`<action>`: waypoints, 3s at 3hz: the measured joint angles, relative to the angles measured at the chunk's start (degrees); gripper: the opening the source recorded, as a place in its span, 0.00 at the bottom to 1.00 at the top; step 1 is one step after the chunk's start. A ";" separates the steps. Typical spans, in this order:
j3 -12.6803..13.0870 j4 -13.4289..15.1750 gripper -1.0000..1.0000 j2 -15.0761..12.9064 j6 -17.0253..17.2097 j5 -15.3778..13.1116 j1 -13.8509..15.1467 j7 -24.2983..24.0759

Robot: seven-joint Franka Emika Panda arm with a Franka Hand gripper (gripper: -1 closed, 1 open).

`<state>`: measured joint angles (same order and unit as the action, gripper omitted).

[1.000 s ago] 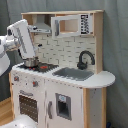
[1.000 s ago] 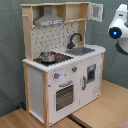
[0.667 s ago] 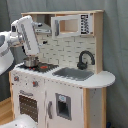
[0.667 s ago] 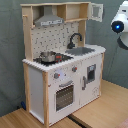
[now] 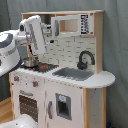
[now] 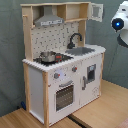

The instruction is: Play with the kitchen

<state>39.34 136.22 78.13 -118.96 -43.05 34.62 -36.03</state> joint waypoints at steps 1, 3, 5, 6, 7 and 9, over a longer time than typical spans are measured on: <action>0.01 -0.02 0.00 -2.92 -4.10 0.00 2.04 -0.52; 2.48 -1.28 0.00 -8.09 -13.68 0.00 6.38 -0.52; 7.17 -7.86 0.00 -13.50 -18.25 0.00 10.69 -0.15; 10.43 -11.50 0.00 -16.30 -18.77 0.00 11.98 0.07; 13.75 -15.30 0.00 -18.87 -20.08 0.00 14.64 0.41; 19.54 -23.55 0.00 -22.99 -21.09 0.00 21.10 2.30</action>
<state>58.89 112.67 55.14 -140.06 -43.05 55.72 -33.73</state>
